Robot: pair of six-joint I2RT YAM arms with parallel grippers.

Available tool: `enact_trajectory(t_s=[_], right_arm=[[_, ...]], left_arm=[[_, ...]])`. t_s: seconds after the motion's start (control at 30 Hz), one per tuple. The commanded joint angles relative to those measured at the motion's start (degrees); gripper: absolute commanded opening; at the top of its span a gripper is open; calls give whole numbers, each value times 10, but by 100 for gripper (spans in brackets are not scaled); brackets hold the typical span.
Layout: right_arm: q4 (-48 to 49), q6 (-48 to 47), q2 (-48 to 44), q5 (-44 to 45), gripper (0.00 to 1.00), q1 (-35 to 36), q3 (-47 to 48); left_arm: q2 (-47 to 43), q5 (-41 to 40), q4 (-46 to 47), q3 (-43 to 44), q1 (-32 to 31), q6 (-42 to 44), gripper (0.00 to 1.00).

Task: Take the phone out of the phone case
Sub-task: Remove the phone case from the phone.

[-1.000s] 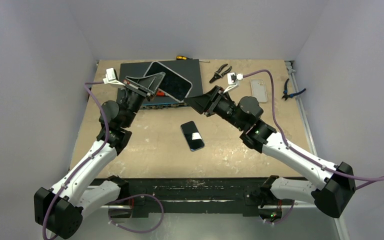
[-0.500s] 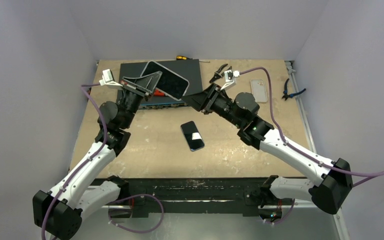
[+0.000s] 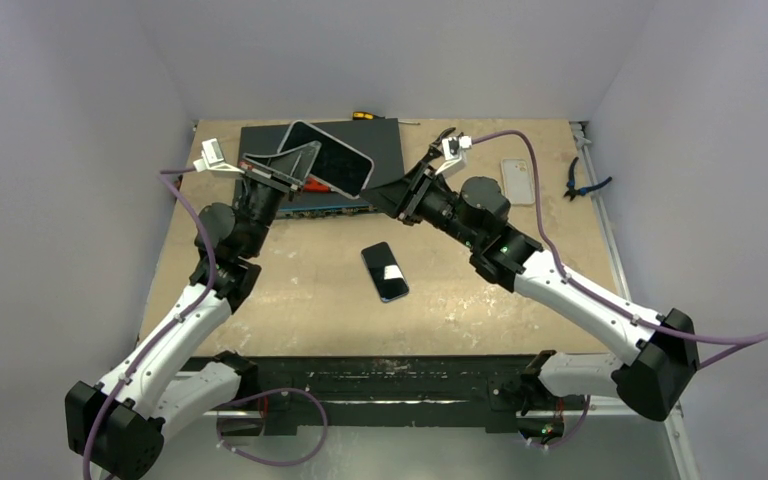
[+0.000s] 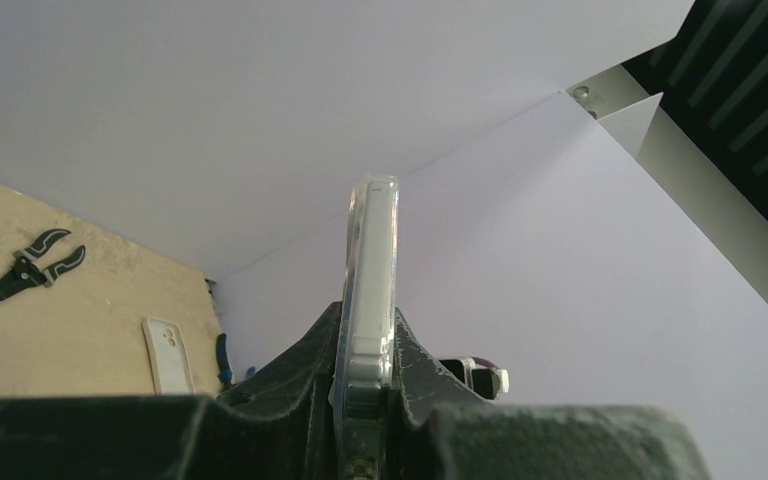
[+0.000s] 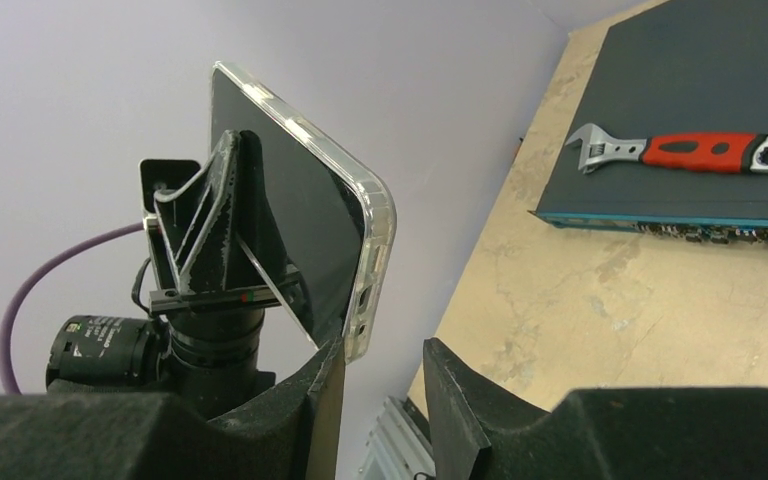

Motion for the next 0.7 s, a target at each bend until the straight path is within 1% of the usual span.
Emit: enact_trajectory(t_s=[0.0, 0.17, 0.47, 0.67], right_arm=[[-93, 1, 42, 26, 36, -5, 7], [-122, 11, 56, 22, 33, -6, 25], [-162, 20, 84, 17, 33, -9, 49], [-172, 23, 99, 12, 33, -10, 58]], left_arm=[[-40, 72, 141, 41, -26, -67, 0], [-41, 79, 153, 39, -26, -56, 0], [-36, 101, 170, 50, -37, -29, 0], [-34, 114, 173, 56, -49, -11, 0]])
